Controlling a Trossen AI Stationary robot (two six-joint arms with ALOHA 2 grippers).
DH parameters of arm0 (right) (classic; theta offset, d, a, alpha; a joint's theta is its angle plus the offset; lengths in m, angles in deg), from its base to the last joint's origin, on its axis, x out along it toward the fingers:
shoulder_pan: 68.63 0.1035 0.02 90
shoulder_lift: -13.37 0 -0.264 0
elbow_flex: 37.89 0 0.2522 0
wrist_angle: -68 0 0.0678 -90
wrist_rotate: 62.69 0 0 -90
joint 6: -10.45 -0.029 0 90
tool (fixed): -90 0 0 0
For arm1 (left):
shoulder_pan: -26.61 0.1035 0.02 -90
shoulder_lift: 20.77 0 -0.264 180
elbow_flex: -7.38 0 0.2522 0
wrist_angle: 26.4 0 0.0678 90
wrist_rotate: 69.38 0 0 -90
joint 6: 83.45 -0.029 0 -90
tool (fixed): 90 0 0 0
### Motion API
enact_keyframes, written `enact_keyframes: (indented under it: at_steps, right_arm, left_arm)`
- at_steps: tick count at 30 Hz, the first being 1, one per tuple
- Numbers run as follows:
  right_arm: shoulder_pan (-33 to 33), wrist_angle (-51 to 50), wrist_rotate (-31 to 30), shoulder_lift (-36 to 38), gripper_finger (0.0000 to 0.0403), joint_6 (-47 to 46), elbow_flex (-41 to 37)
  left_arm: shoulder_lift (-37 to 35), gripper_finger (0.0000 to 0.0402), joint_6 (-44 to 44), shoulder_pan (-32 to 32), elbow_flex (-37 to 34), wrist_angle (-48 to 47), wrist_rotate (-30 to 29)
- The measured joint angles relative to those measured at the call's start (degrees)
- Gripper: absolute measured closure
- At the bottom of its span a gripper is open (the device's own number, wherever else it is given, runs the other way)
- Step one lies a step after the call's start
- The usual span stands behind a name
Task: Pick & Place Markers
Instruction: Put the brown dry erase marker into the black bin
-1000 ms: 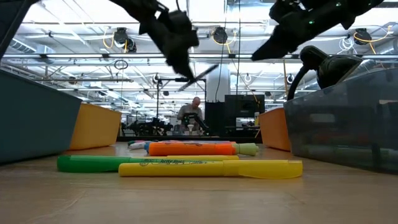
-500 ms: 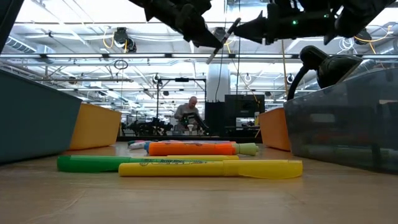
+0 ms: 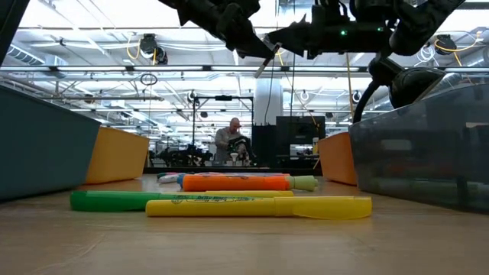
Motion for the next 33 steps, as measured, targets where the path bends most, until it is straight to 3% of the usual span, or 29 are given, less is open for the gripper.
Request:
enact_keyframes:
  at_steps: [5,11,14,19,24,27,33]
  right_arm:
    - [-0.02,-1.52,0.04,2.49,0.0376,0.89,0.02]
    - [-0.22,-7.06,-2.72,5.62,0.0379,1.63,0.15]
    - [-0.31,-8.45,-3.16,6.35,0.0379,1.53,0.17]
    - [-0.32,-12.95,-4.36,7.6,0.0379,1.58,0.09]
    - [-0.39,-19.3,-4.04,10.95,0.0379,1.07,0.04]
    - [-0.23,-28.21,0.47,14.92,0.0379,-1.86,0.04]
    - [0.43,-46.55,17.79,24.92,0.0379,-14.59,0.11]
  left_arm:
    - [-0.02,0.0374,-0.17,-0.04,0.09,0.33,0.33]
    - [0.0,0.0361,0.16,-0.04,0.11,2.59,-0.04]
    - [0.02,0.0342,4.55,-0.21,0.06,4.66,-2.22]
    - [-0.09,0.027,9.46,-1.6,0.12,6.51,-14.42]
    - [-0.89,0.0183,6.88,-2.87,0.13,6.41,-18.06]
    - [-3.07,0.0148,5.5,-3.35,0.13,6.15,-20.99]
    - [-7.01,0.0121,7.33,-1.54,0.22,4.01,-23.26]
